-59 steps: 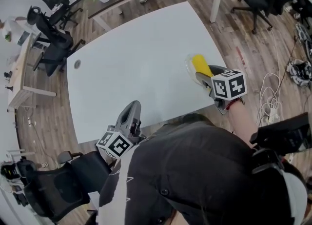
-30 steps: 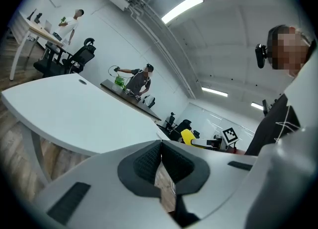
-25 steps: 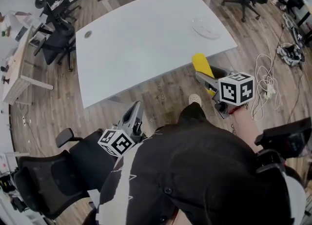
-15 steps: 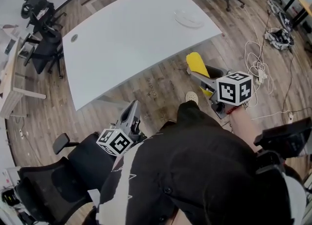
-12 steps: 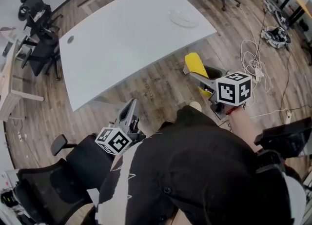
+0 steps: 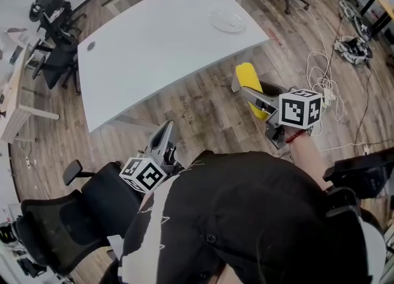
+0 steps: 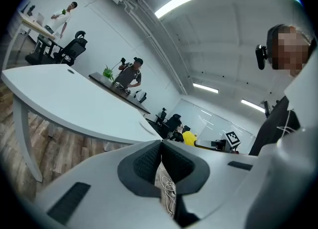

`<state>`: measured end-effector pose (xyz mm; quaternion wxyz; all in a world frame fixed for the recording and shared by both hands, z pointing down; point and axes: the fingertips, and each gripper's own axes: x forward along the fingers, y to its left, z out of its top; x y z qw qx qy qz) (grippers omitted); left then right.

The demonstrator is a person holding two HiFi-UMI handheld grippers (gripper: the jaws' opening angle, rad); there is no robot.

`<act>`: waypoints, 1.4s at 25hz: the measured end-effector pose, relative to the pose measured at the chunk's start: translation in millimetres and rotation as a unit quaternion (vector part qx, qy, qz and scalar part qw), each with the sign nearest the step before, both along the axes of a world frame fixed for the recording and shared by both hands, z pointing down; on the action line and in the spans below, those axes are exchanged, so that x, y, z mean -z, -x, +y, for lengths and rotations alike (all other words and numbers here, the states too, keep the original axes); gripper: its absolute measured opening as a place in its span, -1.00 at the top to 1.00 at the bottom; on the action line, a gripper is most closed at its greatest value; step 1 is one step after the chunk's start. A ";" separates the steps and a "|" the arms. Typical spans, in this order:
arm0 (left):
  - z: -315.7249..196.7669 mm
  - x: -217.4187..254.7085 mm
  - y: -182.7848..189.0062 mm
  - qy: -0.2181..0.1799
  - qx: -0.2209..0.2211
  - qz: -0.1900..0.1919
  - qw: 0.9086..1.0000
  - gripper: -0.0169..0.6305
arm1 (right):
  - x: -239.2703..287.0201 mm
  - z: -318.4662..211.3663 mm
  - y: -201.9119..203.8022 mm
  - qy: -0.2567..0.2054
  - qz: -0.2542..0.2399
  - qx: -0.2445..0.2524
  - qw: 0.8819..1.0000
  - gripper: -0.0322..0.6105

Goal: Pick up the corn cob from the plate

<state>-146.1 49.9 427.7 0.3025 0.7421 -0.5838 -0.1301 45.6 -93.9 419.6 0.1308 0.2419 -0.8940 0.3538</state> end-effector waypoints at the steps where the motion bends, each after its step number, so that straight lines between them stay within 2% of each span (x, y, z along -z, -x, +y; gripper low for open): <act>1: -0.7 0.3 -8.9 -0.002 0.002 0.001 1.000 0.90 | -3.0 1.8 -7.5 0.009 -0.004 0.007 1.000 0.12; 10: -1.2 1.1 -106.1 -0.001 0.004 0.013 1.000 0.90 | 2.6 10.4 -85.0 0.033 -0.029 0.038 0.998 0.12; 13: 1.5 3.1 -131.7 -0.007 0.014 0.013 1.000 0.90 | 4.7 6.9 -111.9 0.041 -0.042 0.032 0.998 0.12; 17: 13.4 -5.6 -164.6 -0.009 0.034 0.017 0.999 0.90 | 6.1 14.3 -138.9 0.067 -0.086 0.045 0.993 0.12; 20: 24.8 -10.1 -188.3 -0.002 0.048 0.023 0.999 0.90 | 13.1 24.2 -148.1 0.106 -0.151 0.071 0.980 0.12; 22: 33.5 -12.0 -196.5 0.007 0.051 0.018 0.998 0.90 | 17.8 28.5 -148.6 0.138 -0.206 0.076 0.966 0.12; 24: 41.0 -12.7 -196.8 0.013 0.056 0.009 0.998 0.90 | 18.3 30.5 -148.9 0.155 -0.241 0.073 0.955 0.12; 35: 36.2 -1.3 -189.5 0.004 0.050 -0.005 0.999 0.90 | 16.6 13.8 -159.2 0.133 -0.242 0.042 0.960 0.12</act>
